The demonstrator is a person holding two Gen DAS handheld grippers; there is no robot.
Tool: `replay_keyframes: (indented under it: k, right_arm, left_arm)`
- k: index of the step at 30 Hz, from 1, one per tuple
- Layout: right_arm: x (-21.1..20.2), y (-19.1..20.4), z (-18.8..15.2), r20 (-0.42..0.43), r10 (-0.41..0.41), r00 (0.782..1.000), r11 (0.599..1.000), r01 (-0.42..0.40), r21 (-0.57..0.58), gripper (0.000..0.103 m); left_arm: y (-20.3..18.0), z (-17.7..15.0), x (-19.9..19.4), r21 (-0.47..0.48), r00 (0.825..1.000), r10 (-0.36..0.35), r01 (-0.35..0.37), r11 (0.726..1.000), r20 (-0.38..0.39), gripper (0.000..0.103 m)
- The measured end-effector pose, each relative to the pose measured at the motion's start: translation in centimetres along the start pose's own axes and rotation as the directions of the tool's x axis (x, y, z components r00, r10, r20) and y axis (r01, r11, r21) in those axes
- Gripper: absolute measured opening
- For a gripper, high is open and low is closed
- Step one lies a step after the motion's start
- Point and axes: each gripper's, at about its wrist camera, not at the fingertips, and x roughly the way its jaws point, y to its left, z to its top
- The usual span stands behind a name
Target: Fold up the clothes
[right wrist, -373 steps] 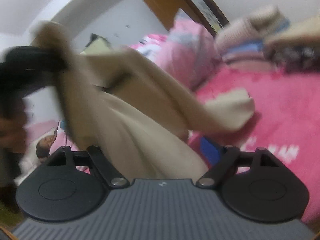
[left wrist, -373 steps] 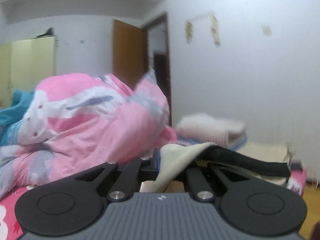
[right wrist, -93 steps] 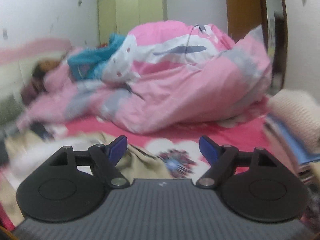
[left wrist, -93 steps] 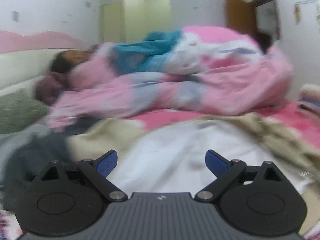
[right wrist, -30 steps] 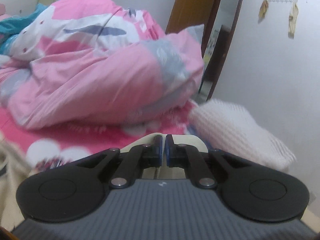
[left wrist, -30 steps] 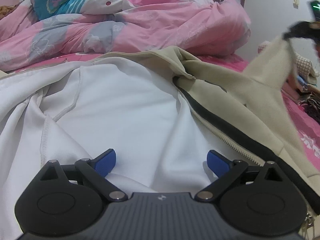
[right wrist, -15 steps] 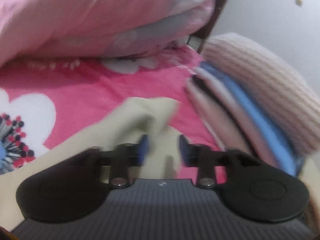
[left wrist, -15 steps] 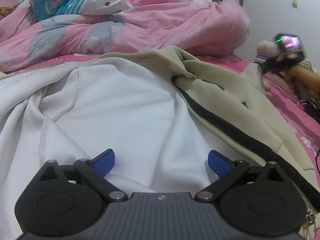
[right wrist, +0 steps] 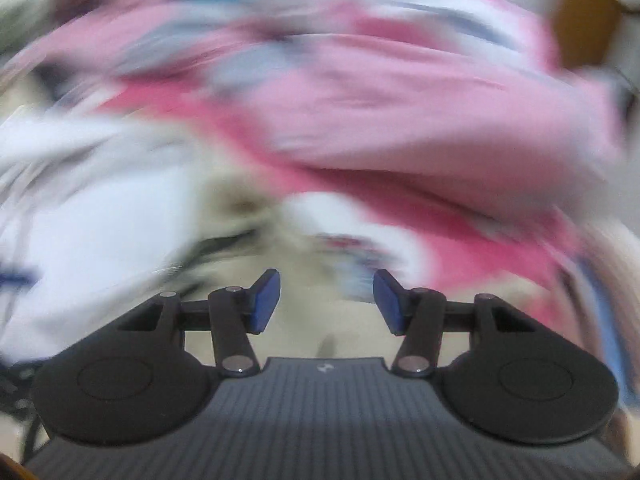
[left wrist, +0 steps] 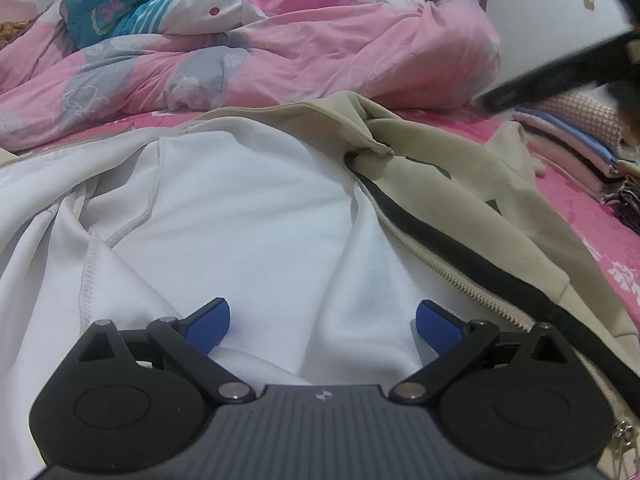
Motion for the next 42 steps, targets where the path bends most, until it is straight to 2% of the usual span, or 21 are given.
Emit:
replay_keyframes:
  k: [2, 4, 5, 6, 8, 10, 15, 17, 21, 23, 25, 27, 30, 33, 36, 39, 42]
  right_arm:
    - [2.1, 4.7, 0.5, 0.016, 0.068, 0.998, 0.992, -0.066, -0.108, 0.050]
    - [4.5, 5.7, 1.2, 0.015, 0.047, 0.999, 0.992, -0.045, -0.120, 0.049]
    - [5.8, 6.3, 1.5, 0.015, 0.037, 0.999, 0.991, -0.035, -0.126, 0.043]
    - [7.0, 6.8, 1.9, 0.015, 0.027, 1.000, 0.991, -0.024, -0.132, 0.028]
    - [9.2, 7.0, 2.6, -0.006, 0.018, 1.000, 0.993, -0.019, -0.114, 0.009]
    - [9.8, 5.1, 3.1, 0.015, 0.014, 1.000, 0.998, -0.013, -0.057, 0.007]
    - [6.5, -0.3, 6.8, 0.186, -0.025, 0.982, 0.996, 0.008, 0.094, 0.004]
    - [7.2, -2.4, 8.3, 0.198, -0.058, 0.978, 0.989, 0.029, 0.147, 0.004]
    - [12.3, -5.7, 9.6, 0.158, -0.104, 0.982, 0.959, 0.057, 0.276, 0.005]
    - [16.0, -7.4, 9.3, 0.109, -0.121, 0.987, 0.923, 0.072, 0.379, 0.008]
    - [18.1, -8.7, 7.7, 0.042, -0.123, 0.991, 0.859, 0.085, 0.504, 0.018]
    - [18.9, -10.1, 5.8, -0.030, -0.126, 0.992, 0.767, 0.117, 0.631, 0.038]
    - [17.4, -12.5, 3.0, -0.073, -0.141, 0.987, 0.658, 0.149, 0.738, 0.040]
    - [13.5, -15.0, 1.4, -0.102, -0.222, 0.970, 0.632, 0.223, 0.742, 0.040]
    - [7.5, -16.9, 0.0, -0.043, -0.189, 0.981, 0.633, 0.155, 0.759, 0.040]
    - [1.5, -16.0, -0.4, 0.014, -0.050, 0.999, 0.685, 0.024, 0.728, 0.041]
    - [-1.9, -11.4, 0.2, -0.028, 0.076, 0.997, 0.793, -0.044, 0.608, 0.045]
  left_arm:
    - [0.2, 0.0, 0.0, -0.006, 1.000, -0.005, 0.005, 1.000, 0.001, 0.100]
    - [0.1, 0.1, 0.0, -0.005, 1.000, -0.003, 0.003, 1.000, 0.001, 0.100]
    - [0.0, 0.1, 0.0, -0.001, 1.000, 0.000, 0.000, 1.000, 0.000, 0.100]
    - [0.0, 0.1, 0.0, 0.002, 1.000, 0.003, -0.003, 1.000, -0.001, 0.100]
    - [-0.1, 0.1, 0.0, 0.005, 1.000, 0.007, -0.007, 1.000, -0.001, 0.100]
    - [-0.1, 0.1, 0.0, 0.003, 1.000, 0.008, -0.008, 1.000, -0.001, 0.100]
    - [-0.3, 0.1, 0.0, 0.008, 1.000, 0.014, -0.014, 1.000, 0.000, 0.100]
    - [-0.3, 0.1, -0.1, 0.007, 1.000, 0.014, -0.014, 1.000, 0.000, 0.100]
    - [-0.3, 0.1, -0.1, 0.005, 1.000, 0.013, -0.013, 1.000, 0.001, 0.100]
    - [-0.3, 0.1, -0.2, 0.005, 1.000, 0.013, -0.013, 1.000, 0.001, 0.100]
    - [-0.2, 0.1, -0.2, 0.004, 1.000, 0.012, -0.012, 1.000, 0.001, 0.100]
    - [-0.2, 0.1, -0.2, 0.005, 1.000, 0.012, -0.012, 1.000, 0.001, 0.100]
    - [-0.1, 0.2, -0.2, 0.004, 1.000, 0.010, -0.010, 1.000, 0.000, 0.100]
    - [-0.1, 0.2, -0.2, 0.004, 1.000, 0.011, -0.011, 1.000, -0.001, 0.100]
    - [0.0, 0.2, -0.2, 0.000, 1.000, 0.008, -0.008, 1.000, -0.001, 0.100]
    - [0.0, 0.3, -0.2, -0.004, 1.000, 0.006, -0.006, 1.000, -0.001, 0.100]
    - [0.0, 0.3, -0.2, -0.005, 1.000, 0.008, -0.008, 1.000, -0.002, 0.100]
